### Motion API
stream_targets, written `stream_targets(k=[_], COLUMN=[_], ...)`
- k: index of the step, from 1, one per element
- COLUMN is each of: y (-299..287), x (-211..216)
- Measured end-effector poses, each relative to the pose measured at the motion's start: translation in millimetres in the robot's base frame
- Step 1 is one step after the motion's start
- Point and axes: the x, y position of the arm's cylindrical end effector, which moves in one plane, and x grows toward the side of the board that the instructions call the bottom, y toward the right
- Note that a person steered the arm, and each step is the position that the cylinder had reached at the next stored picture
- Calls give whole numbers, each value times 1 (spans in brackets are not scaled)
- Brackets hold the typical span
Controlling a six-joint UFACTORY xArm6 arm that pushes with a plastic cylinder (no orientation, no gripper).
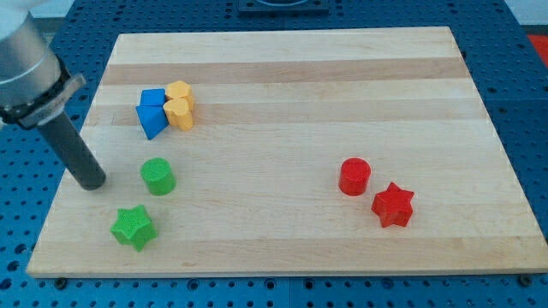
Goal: Move the green circle diagonal to the green star
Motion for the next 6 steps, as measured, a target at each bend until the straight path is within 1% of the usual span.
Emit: stream_targets(k=[1,2,3,4,5,6], y=[70,141,145,136,142,162], x=[0,-14,-16,-19,-36,-44])
